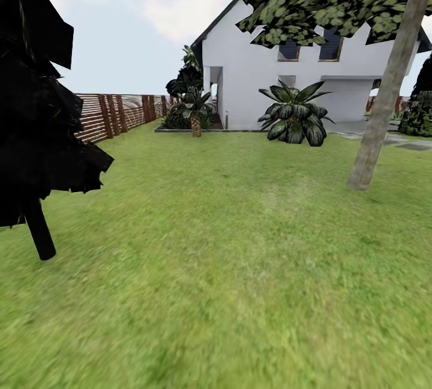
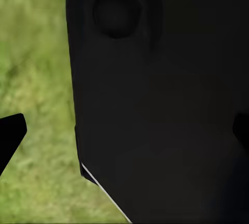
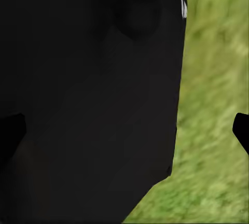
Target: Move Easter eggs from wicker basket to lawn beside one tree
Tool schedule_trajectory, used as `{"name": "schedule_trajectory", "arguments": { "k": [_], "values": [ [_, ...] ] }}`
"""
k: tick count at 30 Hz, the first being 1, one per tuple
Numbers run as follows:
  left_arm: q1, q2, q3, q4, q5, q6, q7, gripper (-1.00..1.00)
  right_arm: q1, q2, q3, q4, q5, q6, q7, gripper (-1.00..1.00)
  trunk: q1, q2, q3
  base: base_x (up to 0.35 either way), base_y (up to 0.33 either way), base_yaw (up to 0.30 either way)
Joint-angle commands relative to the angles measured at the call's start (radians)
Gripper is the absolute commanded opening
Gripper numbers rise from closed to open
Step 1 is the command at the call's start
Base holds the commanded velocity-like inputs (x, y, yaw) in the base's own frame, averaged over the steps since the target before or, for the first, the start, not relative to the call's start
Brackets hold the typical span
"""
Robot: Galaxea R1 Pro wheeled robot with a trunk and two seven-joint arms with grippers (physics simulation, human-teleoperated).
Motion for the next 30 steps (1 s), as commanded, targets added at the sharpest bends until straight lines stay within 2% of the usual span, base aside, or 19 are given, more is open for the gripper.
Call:
{"name": "schedule_trajectory", "arguments": {
  "k": [1, 4, 13, 14, 19, 20, 21, 22, 30],
  "values": [
    [0.006, 0.006, -0.002, -0.006, 0.001, -0.001, -0.006, 1.0, 0.006, -0.006, 0.006, -0.006, 0.006, -0.006, -0.006, 1.0, 0.0, 0.0, 0.0, 0.0, 0.0, 0.0],
    [0.023, 0.021, -0.002, -0.01, 0.001, -0.002, -0.005, 1.0, 0.008, -0.023, -0.003, 0.003, 0.0, -0.002, -0.002, 1.0, 0.0, 0.0, 0.0, 0.0, 0.0, 0.0],
    [0.074, 0.018, 0.0, -0.009, -0.002, 0.0, -0.005, 1.0, 0.008, -0.073, 0.0, -0.003, 0.008, -0.003, 0.004, 1.0, 0.0, 0.0, 0.0, 0.0, 0.0, 0.0],
    [0.107, 0.018, -0.001, -0.009, -0.002, 0.0, -0.005, 1.0, 0.008, -0.078, -0.002, -0.006, 0.005, -0.005, 0.007, 1.0, 0.0, 0.0, 0.0, 0.0, 0.0, 0.0],
    [0.107, 0.013, -0.001, -0.009, -0.002, 0.001, -0.005, 1.0, 0.008, -0.071, 0.006, -0.004, 0.017, -0.001, 0.001, 1.0, 0.0, 0.0, 0.0, 0.0, 0.0, -0.032],
    [0.107, 0.012, -0.002, -0.009, -0.002, 0.001, -0.005, 1.0, 0.008, -0.072, 0.012, -0.003, 0.038, -0.002, 0.005, 1.0, 0.0, 0.0, 0.0, 0.0, 0.0, -0.218],
    [0.107, 0.011, -0.002, -0.009, -0.002, 0.002, -0.005, 1.0, 0.008, -0.073, 0.033, -0.001, 0.13, -0.001, 0.006, 1.0, 0.0, 0.0, 0.0, 0.0, 0.0, -0.261],
    [0.107, 0.011, -0.002, -0.009, -0.002, 0.002, -0.005, 1.0, 0.008, -0.074, 0.035, 0.0, 0.152, -0.001, 0.006, 1.0, 0.0, 0.0, 0.0, 0.0, 0.0, -0.264],
    [0.107, 0.011, -0.002, -0.009, -0.002, 0.002, -0.005, 1.0, 0.008, -0.07, 0.03, -0.004, 0.168, -0.002, 0.001, 1.0, 0.0, 0.0, -0.006, 0.0, 0.0, -0.104]
  ]
}}
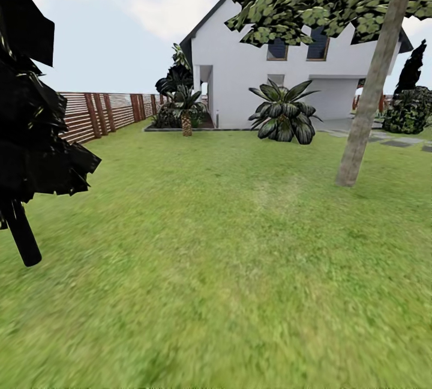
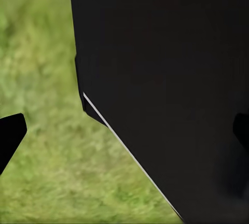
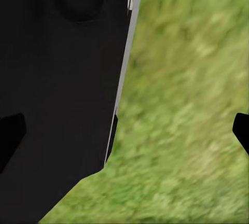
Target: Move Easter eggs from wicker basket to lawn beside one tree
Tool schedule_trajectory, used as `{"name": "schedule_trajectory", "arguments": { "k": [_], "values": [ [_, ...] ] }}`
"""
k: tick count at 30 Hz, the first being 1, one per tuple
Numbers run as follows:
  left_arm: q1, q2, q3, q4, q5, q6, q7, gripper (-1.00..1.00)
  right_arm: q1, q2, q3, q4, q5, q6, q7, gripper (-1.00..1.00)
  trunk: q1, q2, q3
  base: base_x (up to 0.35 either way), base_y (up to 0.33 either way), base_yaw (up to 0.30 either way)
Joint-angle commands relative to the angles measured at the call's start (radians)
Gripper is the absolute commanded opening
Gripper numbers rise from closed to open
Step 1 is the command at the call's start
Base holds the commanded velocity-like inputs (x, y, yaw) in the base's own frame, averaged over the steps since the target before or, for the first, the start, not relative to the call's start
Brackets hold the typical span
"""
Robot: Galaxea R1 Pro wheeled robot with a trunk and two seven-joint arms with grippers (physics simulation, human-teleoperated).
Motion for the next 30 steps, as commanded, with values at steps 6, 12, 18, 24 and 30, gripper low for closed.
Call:
{"name": "schedule_trajectory", "arguments": {
  "k": [6, 12, 18, 24, 30],
  "values": [
    [0.0, 0.0, 0.0, -0.001, 0.0, 0.0, 0.0, 1.0, 0.0, 0.0, 0.004, -0.001, 0.009, 0.0, 0.0, 1.0, 0.0, 0.0, 0.0, 0.0, 0.0, -0.055],
    [0.0, 0.0, 0.0, -0.001, -0.001, 0.0, 0.0, 1.0, 0.0, 0.0, 0.008, -0.001, 0.013, 0.0, 0.0, 1.0, 0.0, 0.0, 0.002, 0.0, 0.0, -0.237],
    [0.0, 0.0, 0.0, -0.001, -0.001, 0.0, 0.0, 1.0, 0.0, 0.002, 0.001, -0.009, 0.001, -0.004, -0.004, 1.0, 0.0, 0.0, 0.002, 0.0, 0.0, 0.154],
    [0.0, -0.005, 0.0, -0.001, -0.002, 0.001, 0.0, 1.0, 0.0, 0.003, 0.0, -0.027, -0.001, 0.0, -0.009, 1.0, 0.0, 0.0, 0.002, 0.0, 0.0, 0.293],
    [0.0, -0.006, -0.001, -0.001, -0.002, 0.002, 0.0, 1.0, 0.0, 0.005, 0.001, -0.028, -0.001, 0.0, -0.009, 1.0, 0.0, 0.0, 0.002, 0.0, 0.0, 0.3]
  ]
}}
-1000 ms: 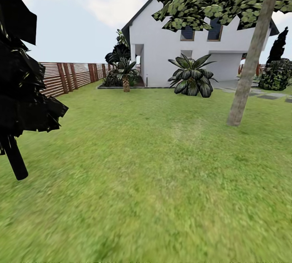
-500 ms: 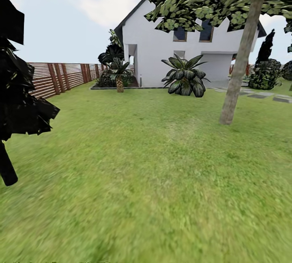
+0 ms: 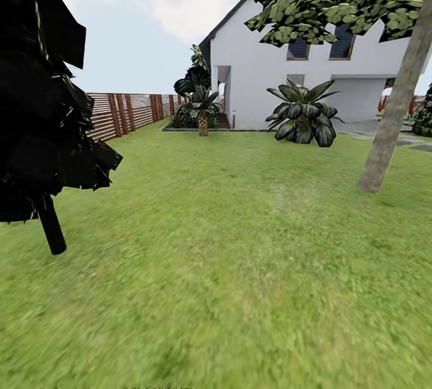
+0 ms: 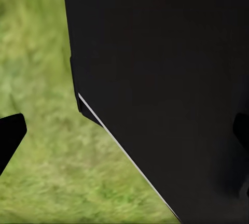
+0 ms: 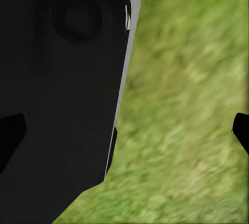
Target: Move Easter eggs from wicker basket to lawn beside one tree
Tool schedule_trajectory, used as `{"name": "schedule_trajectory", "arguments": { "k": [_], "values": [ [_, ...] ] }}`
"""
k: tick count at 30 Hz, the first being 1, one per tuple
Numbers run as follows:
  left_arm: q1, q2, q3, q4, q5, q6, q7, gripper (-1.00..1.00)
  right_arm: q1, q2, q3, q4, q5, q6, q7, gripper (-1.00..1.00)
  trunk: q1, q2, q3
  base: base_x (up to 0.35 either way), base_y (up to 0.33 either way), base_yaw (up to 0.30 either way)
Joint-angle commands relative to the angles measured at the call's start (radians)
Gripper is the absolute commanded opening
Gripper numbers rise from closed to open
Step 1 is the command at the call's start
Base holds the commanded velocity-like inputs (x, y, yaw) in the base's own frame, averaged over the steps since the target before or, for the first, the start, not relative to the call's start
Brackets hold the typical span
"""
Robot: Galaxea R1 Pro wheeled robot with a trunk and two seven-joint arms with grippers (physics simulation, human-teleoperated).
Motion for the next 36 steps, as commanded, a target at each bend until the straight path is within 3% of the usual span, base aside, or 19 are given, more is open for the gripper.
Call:
{"name": "schedule_trajectory", "arguments": {
  "k": [1, 8, 11, 16, 36],
  "values": [
    [0.0, 0.0, 0.0, -0.001, 0.0, 0.0, 0.0, 1.0, 0.001, -0.001, 0.003, -0.001, 0.007, 0.0, -0.001, 1.0, 0.0, 0.0, -0.001, 0.0, 0.0, 0.28],
    [0.0, 0.0, -0.001, -0.001, 0.0, 0.0, 0.0, 1.0, 0.001, 0.0, 0.009, -0.001, 0.015, 0.001, -0.001, 1.0, 0.0, 0.0, -0.001, 0.0, 0.0, 0.1],
    [0.0, 0.0, -0.001, -0.001, 0.0, 0.0, 0.0, 1.0, 0.001, 0.017, 0.005, -0.001, 0.009, 0.003, -0.002, 1.0, 0.0, 0.0, -0.001, 0.0, 0.0, 0.26],
    [0.0, 0.0, -0.001, -0.001, 0.0, 0.0, 0.0, 1.0, 0.001, 0.024, 0.001, -0.001, 0.008, 0.003, -0.001, 1.0, 0.0, 0.0, -0.001, 0.0, 0.0, 0.293],
    [0.0, 0.0, -0.001, -0.001, 0.0, 0.0, 0.0, 1.0, 0.001, 0.017, -0.001, -0.004, 0.007, 0.001, -0.001, 1.0, 0.0, 0.0, -0.003, 0.0, 0.0, 0.281]
  ]
}}
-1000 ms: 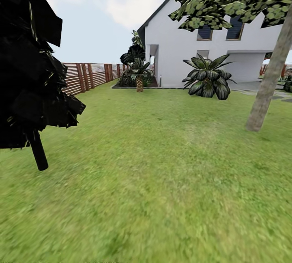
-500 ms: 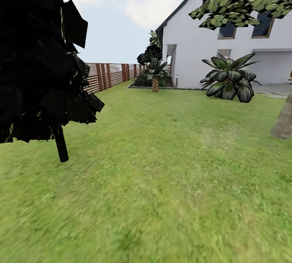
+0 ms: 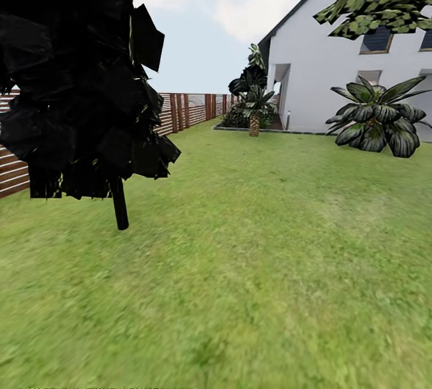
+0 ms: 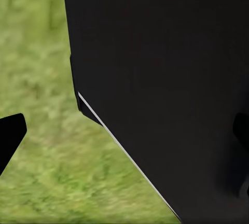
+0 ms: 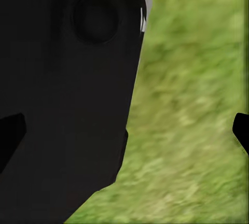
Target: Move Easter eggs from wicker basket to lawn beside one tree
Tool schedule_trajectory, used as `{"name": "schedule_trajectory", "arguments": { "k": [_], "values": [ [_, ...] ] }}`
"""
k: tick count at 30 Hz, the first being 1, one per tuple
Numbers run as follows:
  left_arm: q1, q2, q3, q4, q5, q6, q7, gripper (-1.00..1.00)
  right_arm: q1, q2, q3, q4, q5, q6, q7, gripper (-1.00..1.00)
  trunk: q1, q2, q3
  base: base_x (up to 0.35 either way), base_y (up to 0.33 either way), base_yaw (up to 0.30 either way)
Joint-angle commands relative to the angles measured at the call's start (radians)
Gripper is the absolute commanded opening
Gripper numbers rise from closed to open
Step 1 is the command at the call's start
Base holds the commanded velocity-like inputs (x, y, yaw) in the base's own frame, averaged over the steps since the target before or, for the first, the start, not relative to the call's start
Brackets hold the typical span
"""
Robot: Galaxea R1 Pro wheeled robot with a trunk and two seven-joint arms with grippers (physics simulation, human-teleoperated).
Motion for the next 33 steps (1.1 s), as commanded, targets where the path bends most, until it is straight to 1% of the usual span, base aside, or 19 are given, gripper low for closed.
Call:
{"name": "schedule_trajectory", "arguments": {
  "k": [1, 5, 8, 17, 33],
  "values": [
    [0.0, 0.0, 0.0, -0.001, 0.0, 0.0, 0.0, 1.0, 0.001, -0.001, 0.002, -0.004, 0.007, 0.001, -0.001, 1.0, 0.0, 0.0, -0.001, 0.0, 0.0, 0.074],
    [0.0, 0.0, 0.0, -0.001, 0.0, 0.0, 0.0, 1.0, 0.001, -0.003, 0.002, -0.009, 0.006, -0.001, 0.0, 1.0, 0.0, 0.0, -0.001, 0.0, 0.0, 0.05],
    [0.0, 0.0, 0.0, -0.001, 0.0, 0.0, 0.0, 1.0, 0.001, 0.003, 0.002, -0.01, 0.006, -0.001, -0.002, 1.0, 0.0, 0.0, -0.001, 0.0, 0.0, 0.22],
    [0.0, 0.0, 0.0, -0.001, 0.0, 0.0, 0.0, 1.0, 0.001, 0.006, 0.002, -0.01, 0.006, -0.001, -0.042, 1.0, 0.0, 0.0, -0.001, 0.0, 0.0, 0.292],
    [0.0, 0.0, 0.0, -0.001, 0.0, 0.0, 0.0, 1.0, 0.001, 0.009, 0.002, -0.01, 0.006, -0.002, -0.045, 1.0, 0.0, 0.0, -0.001, 0.0, 0.0, 0.3]
  ]
}}
